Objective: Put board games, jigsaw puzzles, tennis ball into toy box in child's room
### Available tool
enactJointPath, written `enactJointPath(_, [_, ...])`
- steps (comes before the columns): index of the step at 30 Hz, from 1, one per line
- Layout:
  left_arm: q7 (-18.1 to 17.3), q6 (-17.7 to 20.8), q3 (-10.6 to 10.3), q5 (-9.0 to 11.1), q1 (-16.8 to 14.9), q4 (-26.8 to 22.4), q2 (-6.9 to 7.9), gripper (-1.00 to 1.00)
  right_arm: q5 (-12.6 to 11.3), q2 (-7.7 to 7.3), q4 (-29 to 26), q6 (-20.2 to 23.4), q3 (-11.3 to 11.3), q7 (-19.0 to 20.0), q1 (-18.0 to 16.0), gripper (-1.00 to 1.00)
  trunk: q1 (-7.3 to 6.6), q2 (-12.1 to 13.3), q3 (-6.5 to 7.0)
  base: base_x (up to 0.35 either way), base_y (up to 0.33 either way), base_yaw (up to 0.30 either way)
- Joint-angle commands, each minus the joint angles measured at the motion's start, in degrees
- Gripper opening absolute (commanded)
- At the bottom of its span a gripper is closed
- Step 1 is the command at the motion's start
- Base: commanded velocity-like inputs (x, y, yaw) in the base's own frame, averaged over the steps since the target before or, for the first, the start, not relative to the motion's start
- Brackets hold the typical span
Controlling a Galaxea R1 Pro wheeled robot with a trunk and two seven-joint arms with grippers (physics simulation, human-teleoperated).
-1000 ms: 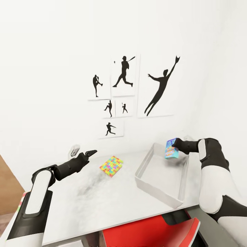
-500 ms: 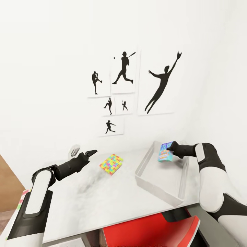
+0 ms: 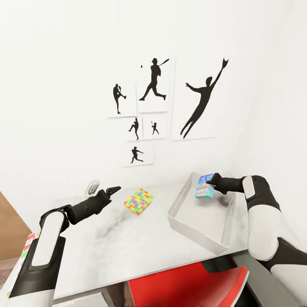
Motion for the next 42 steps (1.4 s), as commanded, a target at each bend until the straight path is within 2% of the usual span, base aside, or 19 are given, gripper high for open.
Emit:
enactJointPath(1, [0.5,0.3,0.1,0.6,-0.1,0.0,-0.05,1.0,-0.3,0.02,0.0,0.3,-0.2,-0.2,-0.2,-1.0,0.03,-0.1,-0.23,0.0,0.0,0.0])
enactJointPath(14, [0.5,0.3,0.1,0.6,-0.1,0.0,-0.05,1.0,-0.4,-0.07,1.1,0.3,-0.4,-0.2,-0.8,-1.0,0.03,-0.1,-1.44,0.0,0.0,0.0])
enactJointPath(27, [0.6,0.3,0.1,0.6,-0.1,0.0,-0.05,1.0,-0.7,-0.09,3.1,0.3,-1.6,-0.2,-1.0,-1.0,0.03,-0.1,-2.65,0.0,0.0,0.0])
enactJointPath(34, [0.8,0.2,0.1,0.5,-0.1,0.0,-0.06,1.0,-3.2,-0.19,3.2,0.3,-1.7,-0.2,-1.5,-1.0,0.03,-0.1,-3.31,0.0,0.0,0.0])
enactJointPath(42, [0.9,0.2,0.0,0.5,-0.1,0.2,-0.1,1.0,-4.2,-0.48,3.4,0.3,-1.9,-0.2,-1.9,-1.0,0.03,-0.1,-4.03,0.0,0.0,0.0])
